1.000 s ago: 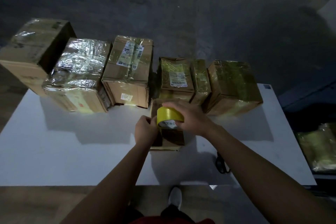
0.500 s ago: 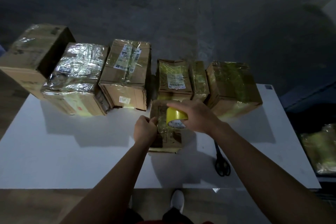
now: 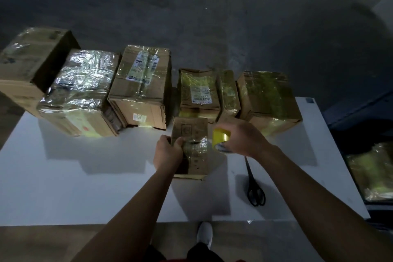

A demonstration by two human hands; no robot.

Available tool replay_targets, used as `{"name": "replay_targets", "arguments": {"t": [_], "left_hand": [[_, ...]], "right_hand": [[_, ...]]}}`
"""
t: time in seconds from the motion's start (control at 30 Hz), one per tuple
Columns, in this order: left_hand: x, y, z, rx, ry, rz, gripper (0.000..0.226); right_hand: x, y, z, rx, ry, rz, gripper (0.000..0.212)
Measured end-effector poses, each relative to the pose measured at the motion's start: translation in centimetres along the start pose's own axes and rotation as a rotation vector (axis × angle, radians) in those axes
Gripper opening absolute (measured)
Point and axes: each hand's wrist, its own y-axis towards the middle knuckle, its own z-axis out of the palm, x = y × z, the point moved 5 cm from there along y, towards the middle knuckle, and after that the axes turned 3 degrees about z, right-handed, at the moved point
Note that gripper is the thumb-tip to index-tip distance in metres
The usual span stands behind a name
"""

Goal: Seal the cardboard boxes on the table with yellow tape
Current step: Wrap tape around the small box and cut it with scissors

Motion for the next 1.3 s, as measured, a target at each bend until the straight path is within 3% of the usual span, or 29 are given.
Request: {"name": "replay_targets", "arguments": {"t": [0.2, 0.4, 0.83, 0.93, 1.13, 1.3], "left_hand": [[-0.5, -0.2, -0.2, -0.057, 0.106, 0.078, 0.034], [-1.6, -1.0, 0.1, -0.089, 0.251, 0.182, 0.037], [-2.0, -0.7, 1.3, 0.022, 0.428, 0.189, 0.112], [-1.5, 0.0, 1.4, 0.052, 0.295, 0.069, 0.102], [-0.6, 0.4, 1.1, 0.05, -0.049, -0.028, 0.045], [0.7, 0.6, 0.1, 0.116, -0.332, -0.096, 0.03]], "right_hand": [[-1.5, 0.1, 2.5, 0.111, -0.145, 0.065, 0.057], [-2.1, 0.5, 4.8, 0.091, -0.126, 0.11, 0.057], [-1.8, 1.0, 6.4, 0.03, -0.083, 0.077, 0.057], [-1.6, 1.1, 6.5, 0.036, -0.093, 0.071, 0.06], [-1.5, 0.8, 6.4, 0.039, -0.098, 0.065, 0.064], [-0.6, 0.4, 5.4, 0.053, -0.044, 0.064, 0.066]]}}
